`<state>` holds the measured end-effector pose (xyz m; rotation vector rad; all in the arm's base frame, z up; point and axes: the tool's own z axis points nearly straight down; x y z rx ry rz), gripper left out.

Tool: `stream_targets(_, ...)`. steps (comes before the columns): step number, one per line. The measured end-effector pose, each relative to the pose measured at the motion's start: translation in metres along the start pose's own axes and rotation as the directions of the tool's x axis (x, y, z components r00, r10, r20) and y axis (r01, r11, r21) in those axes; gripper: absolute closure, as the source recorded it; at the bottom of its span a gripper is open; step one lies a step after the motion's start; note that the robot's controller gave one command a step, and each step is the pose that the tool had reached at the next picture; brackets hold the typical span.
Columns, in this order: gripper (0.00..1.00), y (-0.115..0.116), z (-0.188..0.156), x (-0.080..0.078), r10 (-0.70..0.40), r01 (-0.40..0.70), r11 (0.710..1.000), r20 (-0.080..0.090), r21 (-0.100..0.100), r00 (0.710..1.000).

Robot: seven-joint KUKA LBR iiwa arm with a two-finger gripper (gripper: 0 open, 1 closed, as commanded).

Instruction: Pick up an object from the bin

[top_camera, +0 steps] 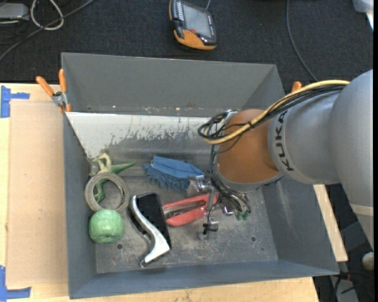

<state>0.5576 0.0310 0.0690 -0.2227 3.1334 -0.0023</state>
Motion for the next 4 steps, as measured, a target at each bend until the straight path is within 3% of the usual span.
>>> stream_targets(1,1.00,0.001,-0.001,-0.002,-0.086,0.086,0.996,0.001,-0.001,0.996)
stream_targets(2,1.00,0.001,-0.001,-0.002,-0.087,0.087,0.996,0.002,-0.001,0.996)
stream_targets(3,1.00,0.001,-0.030,0.001,-0.088,0.088,0.996,-0.008,-0.003,0.996)
stream_targets(4,1.00,0.002,-0.082,0.002,-0.087,0.087,0.996,-0.012,-0.004,0.996)
